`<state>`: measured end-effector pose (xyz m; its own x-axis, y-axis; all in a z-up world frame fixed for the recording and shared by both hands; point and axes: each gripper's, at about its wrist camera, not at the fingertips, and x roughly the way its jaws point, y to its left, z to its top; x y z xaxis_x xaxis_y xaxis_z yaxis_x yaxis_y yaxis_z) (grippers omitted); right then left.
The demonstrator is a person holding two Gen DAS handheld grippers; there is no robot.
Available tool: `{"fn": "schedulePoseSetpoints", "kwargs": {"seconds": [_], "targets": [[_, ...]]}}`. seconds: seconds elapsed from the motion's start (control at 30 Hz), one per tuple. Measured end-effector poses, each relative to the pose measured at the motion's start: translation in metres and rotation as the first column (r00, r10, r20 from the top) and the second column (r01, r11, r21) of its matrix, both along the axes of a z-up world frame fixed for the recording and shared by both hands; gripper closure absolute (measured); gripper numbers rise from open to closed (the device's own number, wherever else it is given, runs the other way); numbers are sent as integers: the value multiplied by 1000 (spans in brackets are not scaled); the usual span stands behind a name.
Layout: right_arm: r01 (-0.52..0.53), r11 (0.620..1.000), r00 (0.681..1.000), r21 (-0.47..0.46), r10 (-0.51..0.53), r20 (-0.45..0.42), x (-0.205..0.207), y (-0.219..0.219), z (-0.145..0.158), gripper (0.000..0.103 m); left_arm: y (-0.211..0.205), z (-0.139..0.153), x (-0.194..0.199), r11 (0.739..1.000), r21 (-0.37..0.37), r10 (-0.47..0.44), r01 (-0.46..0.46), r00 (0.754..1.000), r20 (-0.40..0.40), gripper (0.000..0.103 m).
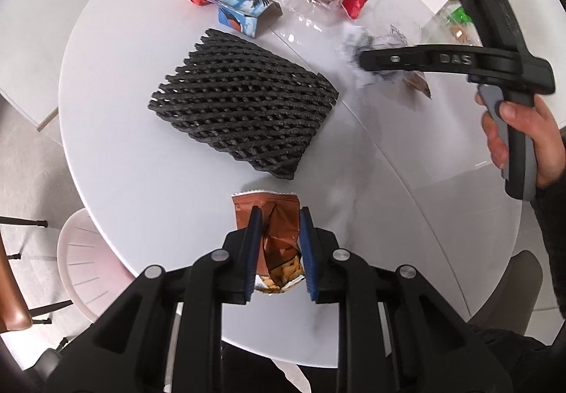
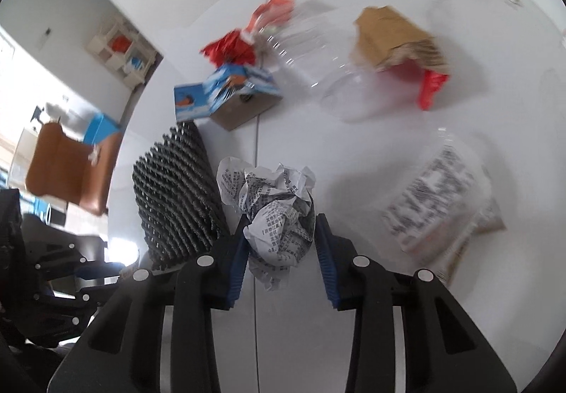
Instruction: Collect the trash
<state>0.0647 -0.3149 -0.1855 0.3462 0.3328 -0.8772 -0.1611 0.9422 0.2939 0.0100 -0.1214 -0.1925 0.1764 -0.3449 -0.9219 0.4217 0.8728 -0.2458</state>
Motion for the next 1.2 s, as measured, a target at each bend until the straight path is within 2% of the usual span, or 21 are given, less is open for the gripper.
{"fn": "schedulePoseSetpoints", "kwargs": {"seconds": [0.3,0.47,0.53,0.57,0.6,0.67,0.87,0.93,1.0,1.1,1.2], "targets": [[37,999,998,40,-39,59,-22,-11,28,66,6,6,1,1000,-16,23,-23,1000,0,84],[31,998,997,56,-35,64,-26,-6,28,66,0,1,1,998,55,32,-33,999,7,82],[29,998,998,64,-33,61,-28,-5,26,66,-1,1,2,996,79,44,-44,999,3,70],[27,997,998,69,-31,59,-29,-4,25,66,-2,1,3,994,92,53,-53,999,4,54],[25,997,998,73,-29,57,-30,-4,24,66,-2,2,2,993,102,65,-66,998,14,43],[23,997,998,78,-28,56,-31,-4,23,66,-4,0,2,991,116,64,-66,998,14,38],[26,995,998,94,-32,56,-33,-7,22,66,-19,-16,5,985,168,44,-39,999,-27,38],[28,995,998,97,-34,60,-34,-8,22,66,-22,-21,5,982,186,42,-34,998,-40,44],[30,994,997,103,-36,63,-34,-10,22,66,-25,-23,2,978,205,42,-35,999,-29,55],[34,993,997,111,-41,68,-35,-11,23,66,-26,-25,-2,976,215,42,-38,999,-12,60],[35,992,997,119,-44,71,-38,-10,23,66,-23,-24,-2,983,176,62,-58,998,-19,65]]}}
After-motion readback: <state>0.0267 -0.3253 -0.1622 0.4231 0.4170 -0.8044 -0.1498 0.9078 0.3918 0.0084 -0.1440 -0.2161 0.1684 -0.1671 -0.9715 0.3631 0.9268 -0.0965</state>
